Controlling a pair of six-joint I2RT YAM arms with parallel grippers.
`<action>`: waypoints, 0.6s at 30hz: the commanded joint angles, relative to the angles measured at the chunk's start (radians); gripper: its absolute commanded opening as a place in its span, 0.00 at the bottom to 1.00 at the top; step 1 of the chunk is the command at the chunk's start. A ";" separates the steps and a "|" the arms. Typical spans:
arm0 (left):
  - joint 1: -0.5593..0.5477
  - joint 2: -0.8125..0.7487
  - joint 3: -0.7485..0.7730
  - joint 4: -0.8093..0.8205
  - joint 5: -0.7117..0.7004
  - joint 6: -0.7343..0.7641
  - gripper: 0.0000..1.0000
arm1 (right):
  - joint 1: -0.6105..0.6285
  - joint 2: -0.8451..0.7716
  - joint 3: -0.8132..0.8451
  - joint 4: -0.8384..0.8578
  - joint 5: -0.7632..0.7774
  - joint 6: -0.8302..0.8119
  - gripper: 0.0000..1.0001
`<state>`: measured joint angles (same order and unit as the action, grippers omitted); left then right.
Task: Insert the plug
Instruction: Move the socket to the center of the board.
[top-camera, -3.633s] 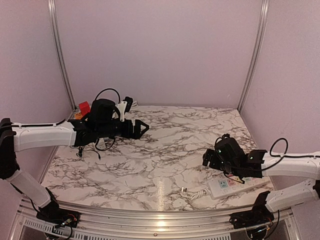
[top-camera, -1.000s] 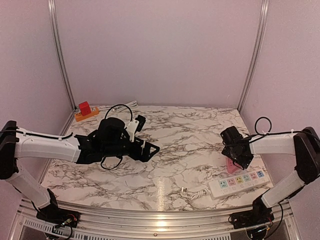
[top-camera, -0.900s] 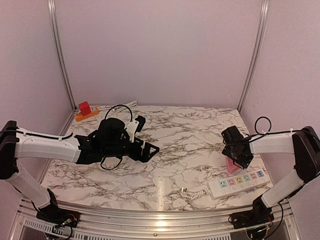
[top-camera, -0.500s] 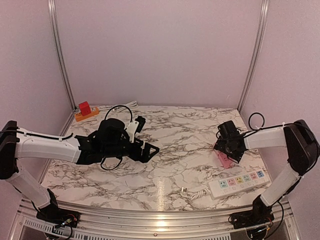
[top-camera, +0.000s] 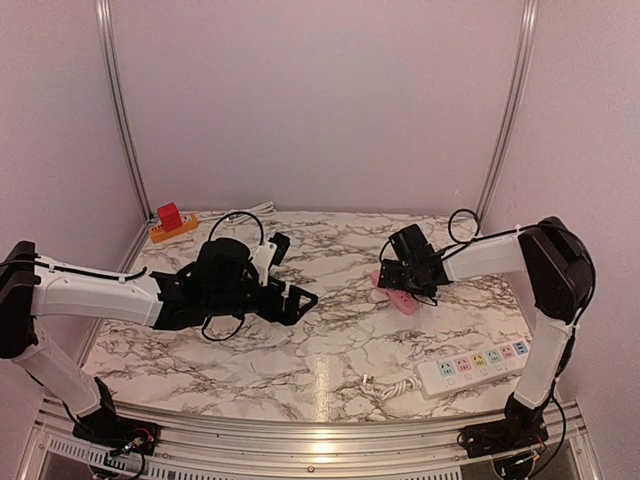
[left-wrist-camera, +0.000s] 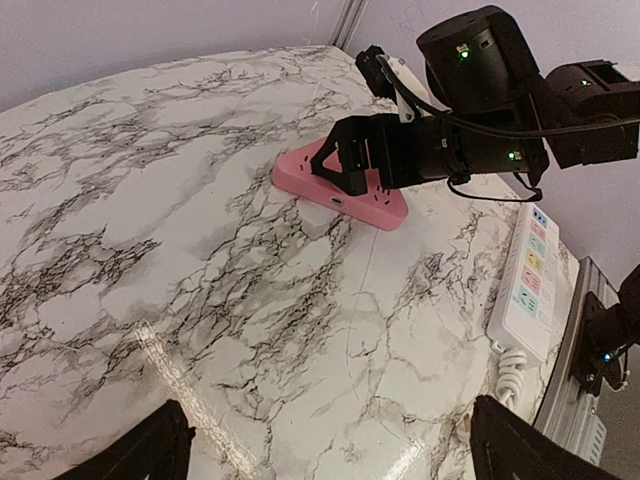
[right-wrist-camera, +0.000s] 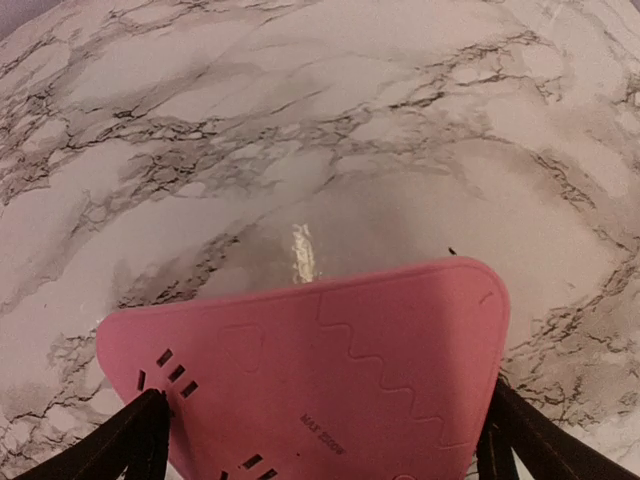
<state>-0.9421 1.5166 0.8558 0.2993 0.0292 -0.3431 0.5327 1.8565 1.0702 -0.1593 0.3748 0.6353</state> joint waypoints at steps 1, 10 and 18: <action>-0.003 0.008 -0.026 0.035 -0.025 -0.010 0.99 | 0.046 0.111 0.096 -0.030 -0.075 -0.153 0.98; 0.037 -0.039 -0.055 0.020 -0.140 -0.027 0.99 | 0.059 0.184 0.174 0.056 -0.325 -0.357 0.98; 0.208 -0.129 -0.107 -0.012 -0.194 -0.087 0.99 | 0.109 0.211 0.229 0.079 -0.444 -0.522 0.96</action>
<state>-0.8028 1.4567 0.7704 0.3065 -0.0921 -0.3927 0.5888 2.0171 1.2507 -0.0441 0.0261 0.2417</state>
